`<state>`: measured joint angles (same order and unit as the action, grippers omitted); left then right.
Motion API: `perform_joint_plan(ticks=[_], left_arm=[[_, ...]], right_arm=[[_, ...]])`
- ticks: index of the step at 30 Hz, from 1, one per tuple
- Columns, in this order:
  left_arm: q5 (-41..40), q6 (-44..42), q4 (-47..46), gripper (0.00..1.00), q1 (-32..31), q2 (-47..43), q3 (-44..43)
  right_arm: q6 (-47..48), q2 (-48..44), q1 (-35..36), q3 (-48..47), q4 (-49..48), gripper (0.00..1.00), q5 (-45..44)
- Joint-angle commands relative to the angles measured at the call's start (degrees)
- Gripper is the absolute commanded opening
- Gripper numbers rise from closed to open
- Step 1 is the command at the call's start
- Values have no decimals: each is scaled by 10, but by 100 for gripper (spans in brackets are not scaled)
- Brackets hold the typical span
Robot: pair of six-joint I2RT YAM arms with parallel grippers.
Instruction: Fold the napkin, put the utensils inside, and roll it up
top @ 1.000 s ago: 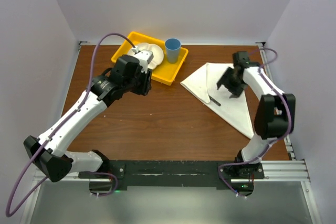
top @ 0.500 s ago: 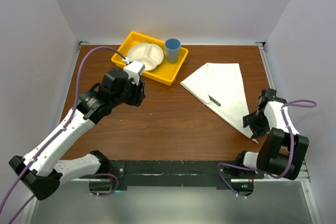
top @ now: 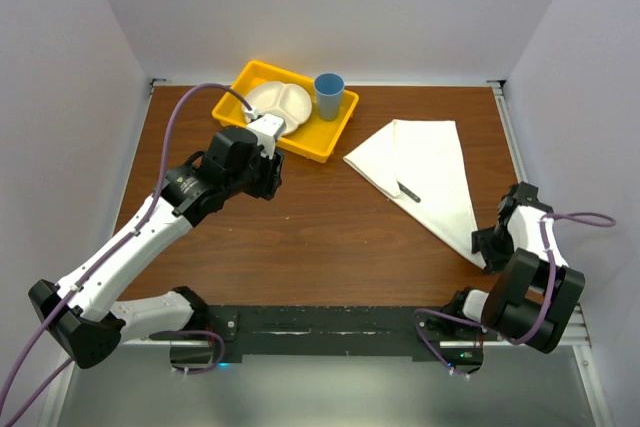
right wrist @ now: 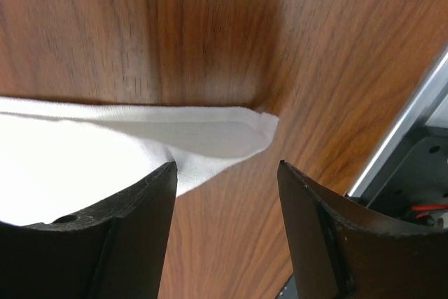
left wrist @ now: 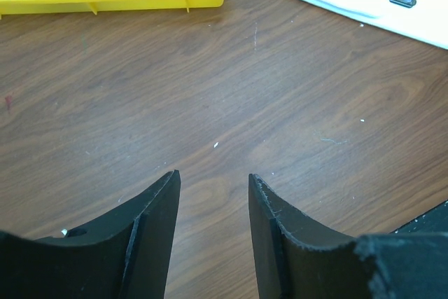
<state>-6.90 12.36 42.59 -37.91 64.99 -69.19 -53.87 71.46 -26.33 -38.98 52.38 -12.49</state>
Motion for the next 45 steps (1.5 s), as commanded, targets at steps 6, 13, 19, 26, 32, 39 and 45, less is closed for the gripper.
perform_joint_plan(ticks=[6, 13, 19, 26, 32, 39, 45], left_arm=[[-17, -14, 1, 49, -2, 6, -38], [-16, -8, 6, 49, -1, 7, -40], [-1, -1, -5, 49, -1, 8, -31], [7, 2, -8, 49, -1, 7, -27], [14, 9, -8, 49, 4, 7, -24], [16, 22, -1, 49, 10, 10, -27], [13, 27, 12, 49, 16, 18, -40]], right_arm=[[-14, 10, -8, 32, -78, 63, 14], [25, 3, -8, 35, -107, 38, 12], [94, -42, -7, 11, -111, 18, 42], [156, -65, 40, -67, -104, 3, 54], [196, 24, 222, -186, -112, 1, 19], [285, 165, 390, -344, -121, 1, -10], [356, 238, 446, -424, -139, 2, 4]])
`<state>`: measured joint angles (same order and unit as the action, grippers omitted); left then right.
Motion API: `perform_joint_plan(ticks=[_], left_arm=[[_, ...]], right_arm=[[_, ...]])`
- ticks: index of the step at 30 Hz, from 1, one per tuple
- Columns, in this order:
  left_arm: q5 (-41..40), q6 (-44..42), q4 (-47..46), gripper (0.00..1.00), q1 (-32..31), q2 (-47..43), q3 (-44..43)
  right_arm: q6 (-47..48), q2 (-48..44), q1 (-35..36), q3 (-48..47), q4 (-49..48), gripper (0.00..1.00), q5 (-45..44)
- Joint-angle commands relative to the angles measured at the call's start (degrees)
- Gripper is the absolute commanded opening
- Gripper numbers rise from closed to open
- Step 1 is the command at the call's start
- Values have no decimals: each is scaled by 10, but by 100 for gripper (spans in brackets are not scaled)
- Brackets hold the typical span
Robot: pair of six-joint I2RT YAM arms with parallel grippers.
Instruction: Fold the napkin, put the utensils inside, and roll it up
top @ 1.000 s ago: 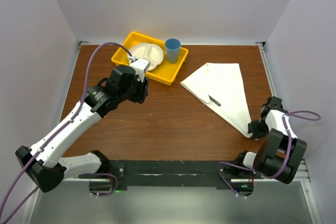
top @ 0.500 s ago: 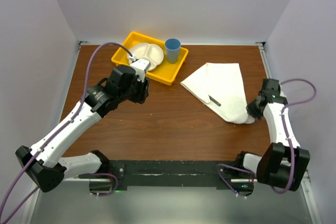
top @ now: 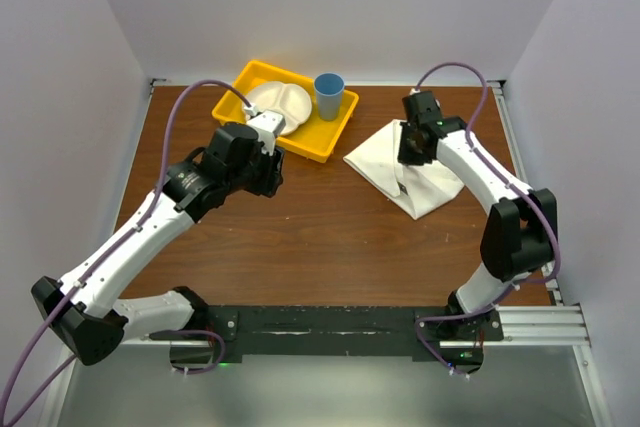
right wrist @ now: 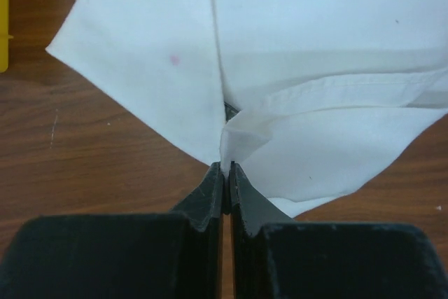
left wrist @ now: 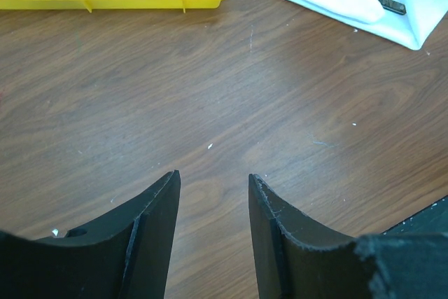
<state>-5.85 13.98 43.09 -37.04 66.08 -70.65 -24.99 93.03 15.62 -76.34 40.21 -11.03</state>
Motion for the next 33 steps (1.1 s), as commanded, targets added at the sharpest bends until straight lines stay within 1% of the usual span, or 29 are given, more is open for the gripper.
perform_joint_plan(ticks=[1, 5, 12, 16, 28, 31, 33], left_arm=[[0, 11, 11, 49, 8, 11, -28], [-2, 11, 22, 49, 12, 20, -42], [1, 13, 40, 49, 20, 40, -64], [4, 18, 41, 49, 21, 41, -65], [2, 23, 52, 49, 24, 48, -71], [0, 23, 53, 49, 25, 48, -71], [1, 25, 52, 49, 26, 50, -70]], right_arm=[[81, 28, 30, -61, -21, 1, -3], [107, 43, 49, -80, -23, 1, 9], [156, 65, 65, -122, -33, 2, 59], [159, 80, 66, -139, -43, 3, 73], [165, 180, 68, -217, -48, 5, 109], [163, 206, 70, -225, -54, 6, 135], [152, 225, 71, -239, -73, 10, 163]])
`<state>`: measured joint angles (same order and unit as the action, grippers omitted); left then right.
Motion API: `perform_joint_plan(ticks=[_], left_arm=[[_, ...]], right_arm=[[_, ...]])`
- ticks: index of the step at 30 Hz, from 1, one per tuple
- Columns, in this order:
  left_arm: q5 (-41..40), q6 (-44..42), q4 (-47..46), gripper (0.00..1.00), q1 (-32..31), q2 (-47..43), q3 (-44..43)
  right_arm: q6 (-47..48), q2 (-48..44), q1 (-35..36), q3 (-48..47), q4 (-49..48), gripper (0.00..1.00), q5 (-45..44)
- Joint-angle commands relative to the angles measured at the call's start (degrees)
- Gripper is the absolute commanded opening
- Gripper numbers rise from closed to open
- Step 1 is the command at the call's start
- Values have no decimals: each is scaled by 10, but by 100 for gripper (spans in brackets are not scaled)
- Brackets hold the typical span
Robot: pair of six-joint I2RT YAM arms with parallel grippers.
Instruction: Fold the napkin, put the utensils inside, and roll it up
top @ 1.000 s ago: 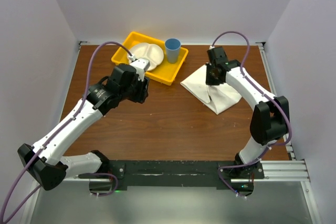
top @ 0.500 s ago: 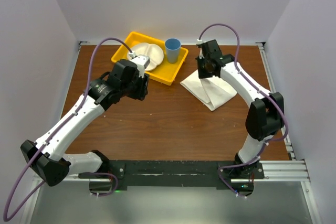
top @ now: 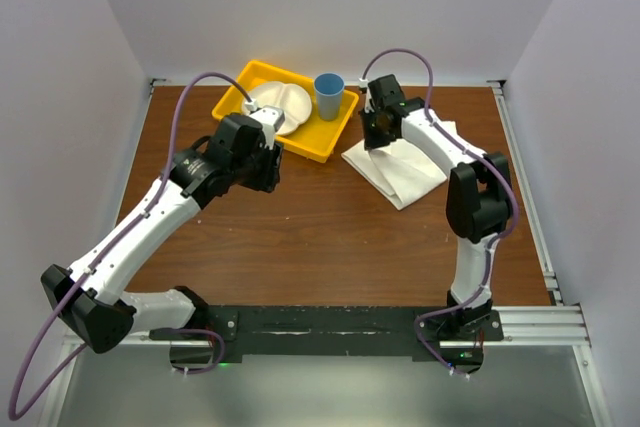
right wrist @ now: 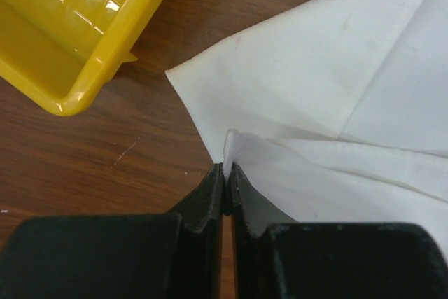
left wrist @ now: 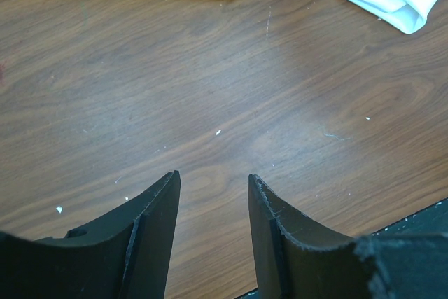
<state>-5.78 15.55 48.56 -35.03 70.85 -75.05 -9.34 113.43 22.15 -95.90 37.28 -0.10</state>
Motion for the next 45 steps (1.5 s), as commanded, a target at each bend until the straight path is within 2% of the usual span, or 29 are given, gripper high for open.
perform_joint_plan(ticks=[1, 2, 3, 4, 5, 6, 7, 8, 12, 17, 18, 19, 25, 29, 33, 35, 37, 40, 42, 45], left_arm=[[8, 10, -6, 49, 5, 3, -23], [11, 10, -10, 49, 5, 5, -21], [15, 11, -14, 49, 5, 10, -22], [20, 11, -14, 49, 5, 15, -24], [22, 11, -15, 49, 5, 17, -25], [24, 13, -21, 49, 5, 23, -23], [31, 13, -27, 49, 5, 24, -21], [32, 11, -34, 49, 5, 27, -20], [54, 9, -64, 50, 6, 39, -19], [89, 3, -82, 50, 6, 69, -29], [91, 2, -83, 50, 5, 73, -34], [96, 2, -82, 50, 6, 75, -35], [103, 2, -101, 52, 5, 85, -30], [107, 24, -138, 52, 5, 113, -25], [118, 40, -187, 52, 6, 150, -30], [128, 60, -225, 52, 5, 196, -52], [153, 73, -252, 54, 2, 234, -76], [141, 84, -285, 59, -1, 340, -142], [126, 95, -276, 58, 0, 387, -215], [124, 114, -241, 57, 0, 474, -309]], right_arm=[[-13, 49, 7, -60, -45, 13, 66], [-21, 67, 6, -82, -20, 22, 83], [-26, 81, 6, -140, 8, 27, 108], [-32, 86, 7, -157, 32, 35, 94], [-39, 76, 3, -162, 45, 47, 71], [-50, 63, -3, -144, 39, 64, 55], [-56, 46, -12, -134, 36, 69, 48], [-64, 23, -38, -127, 43, 70, 48], [-121, -15, -107, -63, 74, 71, 30], [-106, -17, -149, -33, 98, 67, -12], [-100, -12, -152, -34, 103, 66, -26], [-95, -8, -158, -33, 107, 61, -34], [-66, 23, -160, -16, 94, 57, -7], [-86, 30, -160, -10, 104, 51, -50], [-87, 31, -159, -12, 91, 45, -11], [-102, 34, -156, -23, 91, 49, 33], [-108, 34, -145, -32, 85, 59, 61], [-115, 27, -142, -32, 72, 68, 92], [-109, 18, -142, -16, 61, 69, 123], [-110, -6, -136, 9, 60, 69, 125]])
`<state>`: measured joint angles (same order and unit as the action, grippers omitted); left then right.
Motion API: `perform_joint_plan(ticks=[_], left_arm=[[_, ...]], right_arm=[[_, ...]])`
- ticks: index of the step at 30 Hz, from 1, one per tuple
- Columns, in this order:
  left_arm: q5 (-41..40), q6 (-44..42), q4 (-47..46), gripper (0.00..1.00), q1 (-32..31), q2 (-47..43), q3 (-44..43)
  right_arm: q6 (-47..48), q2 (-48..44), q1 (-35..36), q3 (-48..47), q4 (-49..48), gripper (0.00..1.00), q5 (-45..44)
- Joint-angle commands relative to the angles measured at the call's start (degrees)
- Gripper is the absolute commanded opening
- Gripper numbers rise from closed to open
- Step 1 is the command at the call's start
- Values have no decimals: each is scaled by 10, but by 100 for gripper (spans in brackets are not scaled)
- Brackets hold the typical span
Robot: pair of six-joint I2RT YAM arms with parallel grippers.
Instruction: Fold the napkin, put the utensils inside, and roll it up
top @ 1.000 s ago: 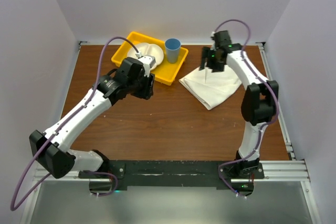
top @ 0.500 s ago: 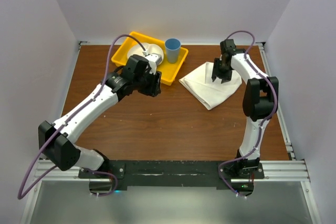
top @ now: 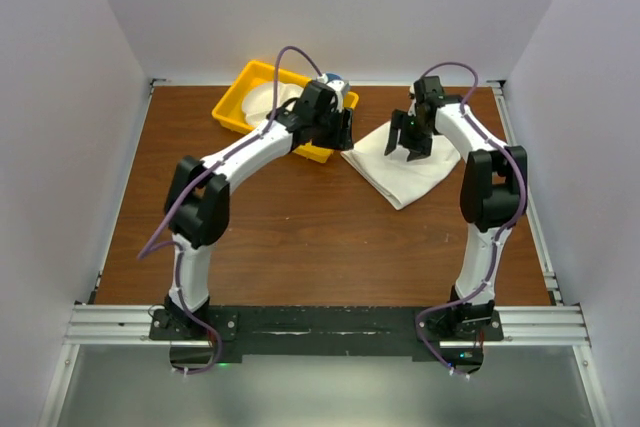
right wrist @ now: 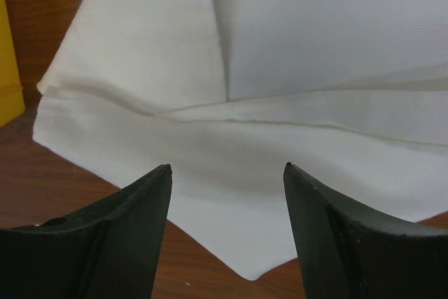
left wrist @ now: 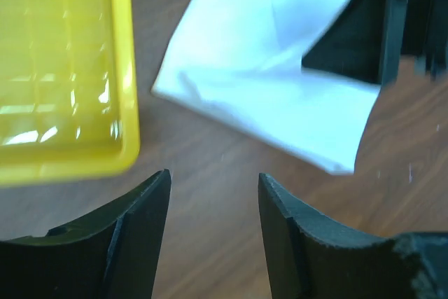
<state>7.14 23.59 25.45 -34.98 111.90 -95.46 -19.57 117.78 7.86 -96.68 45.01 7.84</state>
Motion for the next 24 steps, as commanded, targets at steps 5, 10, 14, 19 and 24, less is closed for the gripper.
perform_joint_plan(ticks=[5, 10, 14, 19, 24], left_arm=[[0, 65, -30, 57, 0, 141, -164], [9, 97, -48, 54, -3, 180, -185], [-12, 115, -55, 53, -11, 184, -177], [-11, 145, -64, 55, -14, 193, -163], [-1, 176, -53, 56, -17, 206, -155]], right_arm=[[-18, -108, 8, 67, -30, 69, 67], [-1, -145, 9, 69, -4, 69, 67], [7, -156, 8, 64, 4, 69, 61], [6, -163, 9, 66, 8, 69, 62], [9, -185, 8, 76, 9, 69, 53]])
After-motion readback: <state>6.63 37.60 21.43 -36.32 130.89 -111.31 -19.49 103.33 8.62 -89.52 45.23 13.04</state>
